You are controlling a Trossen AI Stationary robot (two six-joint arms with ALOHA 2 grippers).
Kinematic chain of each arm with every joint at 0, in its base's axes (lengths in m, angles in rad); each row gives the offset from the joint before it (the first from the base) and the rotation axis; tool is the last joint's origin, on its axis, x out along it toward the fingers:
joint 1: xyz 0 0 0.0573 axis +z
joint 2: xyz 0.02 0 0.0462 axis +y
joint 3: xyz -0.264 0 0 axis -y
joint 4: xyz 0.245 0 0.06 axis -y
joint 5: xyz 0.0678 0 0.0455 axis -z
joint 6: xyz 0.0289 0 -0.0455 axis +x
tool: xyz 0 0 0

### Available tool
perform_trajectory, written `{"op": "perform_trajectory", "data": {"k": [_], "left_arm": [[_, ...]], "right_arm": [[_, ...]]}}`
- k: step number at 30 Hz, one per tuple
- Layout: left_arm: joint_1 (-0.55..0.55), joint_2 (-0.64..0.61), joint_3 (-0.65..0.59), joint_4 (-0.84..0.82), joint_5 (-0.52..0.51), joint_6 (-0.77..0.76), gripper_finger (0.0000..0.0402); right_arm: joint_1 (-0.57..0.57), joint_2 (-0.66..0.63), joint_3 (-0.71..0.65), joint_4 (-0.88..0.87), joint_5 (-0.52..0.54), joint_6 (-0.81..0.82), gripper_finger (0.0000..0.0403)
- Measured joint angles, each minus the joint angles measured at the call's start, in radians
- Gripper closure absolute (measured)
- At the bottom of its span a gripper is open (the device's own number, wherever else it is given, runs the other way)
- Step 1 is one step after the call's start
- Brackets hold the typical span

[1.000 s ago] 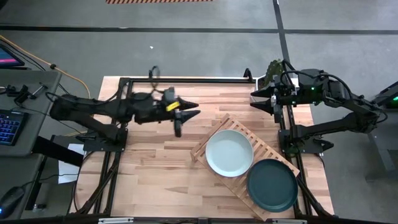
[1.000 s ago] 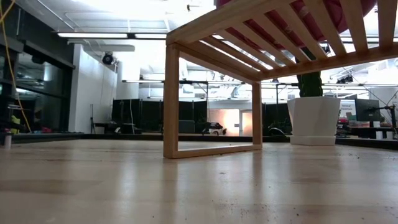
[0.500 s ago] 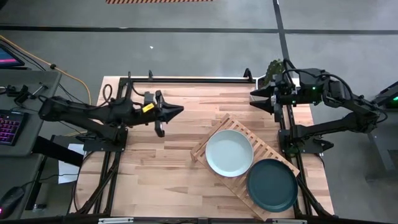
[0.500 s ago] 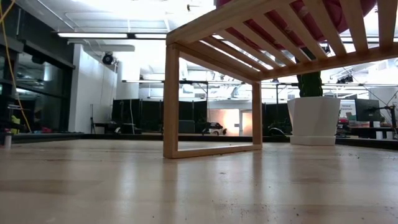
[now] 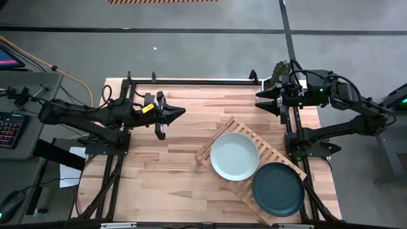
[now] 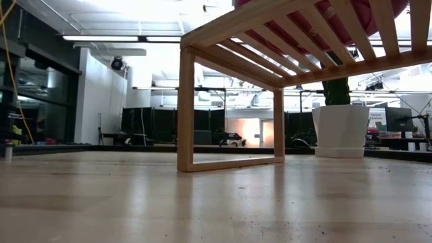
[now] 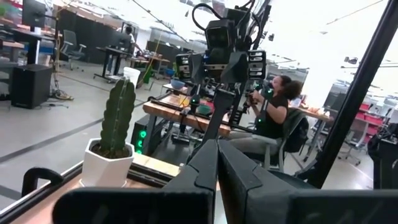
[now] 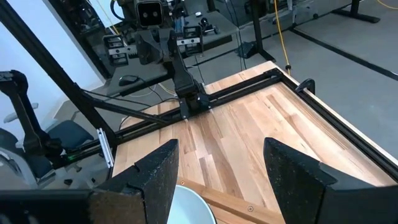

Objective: Place and stack plates onto a shelf
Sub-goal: Return to Home Position

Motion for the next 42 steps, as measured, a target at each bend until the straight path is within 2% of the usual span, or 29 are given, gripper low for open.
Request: {"op": "perform_trajectory", "data": {"k": [16, 31, 35, 42], "left_arm": [[0.002, -0.017, 0.0, -0.017, 0.009, -0.025, 0.0401], [0.099, -0.245, -0.005, -0.361, 0.025, 0.099, 0.0401], [0.111, -0.315, -0.084, -0.331, 0.061, 0.095, 0.0401], [0.11, -0.473, -0.324, -0.159, 0.123, 0.008, 0.0401]], "right_arm": [[0.0, 0.0, 0.0, 0.0, 0.0, 0.0, 0.0185], [0.0, 0.013, 0.0, 0.0, 0.007, 0.038, 0.0185], [0.0, 0.03, 0.0, 0.001, 0.011, 0.054, 0.0185], [0.0, 0.065, 0.0, 0.002, 0.011, 0.109, 0.0185]]}}
